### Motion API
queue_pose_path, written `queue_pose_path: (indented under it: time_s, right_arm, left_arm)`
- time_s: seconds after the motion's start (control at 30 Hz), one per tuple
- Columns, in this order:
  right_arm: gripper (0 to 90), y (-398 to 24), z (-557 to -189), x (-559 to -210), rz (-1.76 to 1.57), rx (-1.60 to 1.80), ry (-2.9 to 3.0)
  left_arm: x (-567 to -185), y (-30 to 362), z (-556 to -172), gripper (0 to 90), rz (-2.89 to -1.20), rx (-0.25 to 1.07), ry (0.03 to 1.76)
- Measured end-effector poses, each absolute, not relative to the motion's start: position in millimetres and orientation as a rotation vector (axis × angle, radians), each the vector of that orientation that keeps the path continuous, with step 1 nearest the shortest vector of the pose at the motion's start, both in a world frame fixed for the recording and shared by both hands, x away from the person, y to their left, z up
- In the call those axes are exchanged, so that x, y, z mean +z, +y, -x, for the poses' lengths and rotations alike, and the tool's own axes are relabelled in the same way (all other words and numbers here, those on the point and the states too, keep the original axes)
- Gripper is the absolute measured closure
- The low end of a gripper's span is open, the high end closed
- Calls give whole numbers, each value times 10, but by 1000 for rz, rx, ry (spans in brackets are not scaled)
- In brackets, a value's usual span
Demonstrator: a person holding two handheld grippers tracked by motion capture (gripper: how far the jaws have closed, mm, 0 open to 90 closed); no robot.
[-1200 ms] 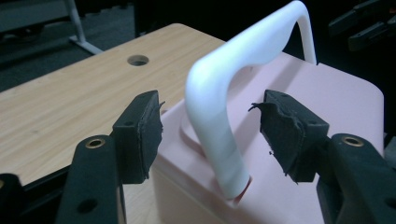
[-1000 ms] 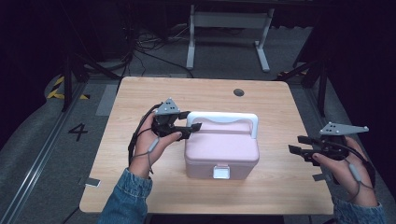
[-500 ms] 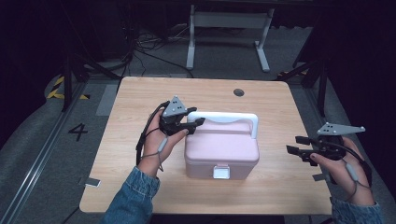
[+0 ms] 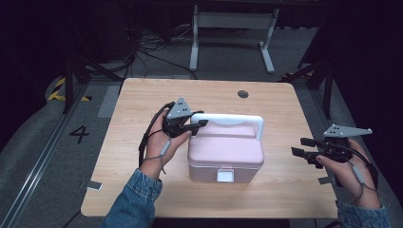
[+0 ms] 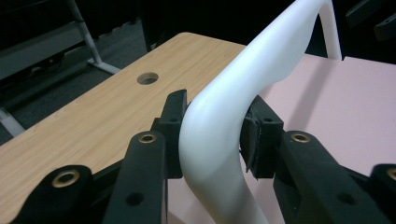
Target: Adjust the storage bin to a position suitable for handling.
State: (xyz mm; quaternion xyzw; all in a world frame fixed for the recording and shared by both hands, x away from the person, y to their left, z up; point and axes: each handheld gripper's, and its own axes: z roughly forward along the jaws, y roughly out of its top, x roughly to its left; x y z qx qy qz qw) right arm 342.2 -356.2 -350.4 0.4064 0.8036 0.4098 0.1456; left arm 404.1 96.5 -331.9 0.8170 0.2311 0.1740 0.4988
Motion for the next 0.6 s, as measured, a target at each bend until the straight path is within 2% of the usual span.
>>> queue_pose_path:
  time_s: [0.6]
  right_arm:
    - [442, -3503, -3393, -3449, -1099, 1266, 2302]
  left_arm:
    - [-3023, 968, -4204, 659, -1998, 405, 547]
